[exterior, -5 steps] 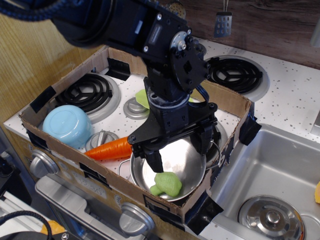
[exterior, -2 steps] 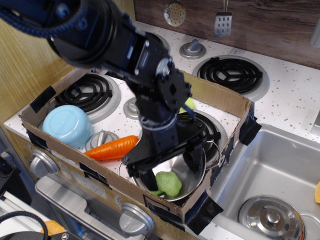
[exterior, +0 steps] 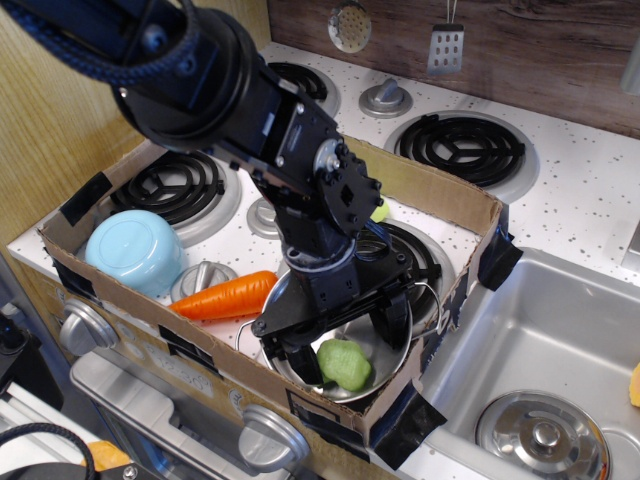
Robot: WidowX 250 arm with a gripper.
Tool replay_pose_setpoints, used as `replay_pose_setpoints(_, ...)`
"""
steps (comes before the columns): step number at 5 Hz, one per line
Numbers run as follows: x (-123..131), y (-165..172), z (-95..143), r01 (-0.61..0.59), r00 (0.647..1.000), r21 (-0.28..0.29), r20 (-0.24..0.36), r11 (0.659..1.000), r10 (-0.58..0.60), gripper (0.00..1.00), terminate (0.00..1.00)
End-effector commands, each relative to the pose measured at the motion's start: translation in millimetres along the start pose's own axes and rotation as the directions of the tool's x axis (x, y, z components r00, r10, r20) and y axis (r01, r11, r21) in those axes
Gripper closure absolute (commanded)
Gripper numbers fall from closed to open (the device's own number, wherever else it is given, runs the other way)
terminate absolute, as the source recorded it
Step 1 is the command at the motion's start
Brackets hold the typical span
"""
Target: Take broccoli out of pan
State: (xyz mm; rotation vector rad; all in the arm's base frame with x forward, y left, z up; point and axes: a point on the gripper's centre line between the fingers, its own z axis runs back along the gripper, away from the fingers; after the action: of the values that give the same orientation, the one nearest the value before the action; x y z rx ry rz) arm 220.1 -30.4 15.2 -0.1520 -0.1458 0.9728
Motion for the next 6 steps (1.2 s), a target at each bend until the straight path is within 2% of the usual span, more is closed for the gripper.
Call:
replay_pose_setpoints(1, -1.3, -9.0, -2.6, 0.018, 1.000, -0.020, -0.008, 1.000, -0.019, 1.00, 0.00)
replay_pose_setpoints(2, 0.1, -8.1, 4.0, 0.029, 0.999, -0.012, -0.018, 1.000, -0.029, 1.00, 0.00)
replay_pose_setpoints(3, 10.3, -10.4, 21.6, 0.046, 0.999, 0.009, -0.015, 0.999, -0.045, 1.00, 0.00)
replay_pose_setpoints(4, 28.1, -13.7, 51.7, 0.068, 0.998, 0.054, -0.015, 0.996, -0.067, 1.00, 0.00)
replay_pose_setpoints(5, 44.8, -7.9, 71.8, 0.102, 0.995, 0.080, -0.010, 0.992, -0.102, 1.00, 0.00)
replay_pose_setpoints(6, 78.3, -6.3, 92.7, 0.185, 0.983, 0.144, -0.016, 0.972, -0.185, 1.00, 0.00)
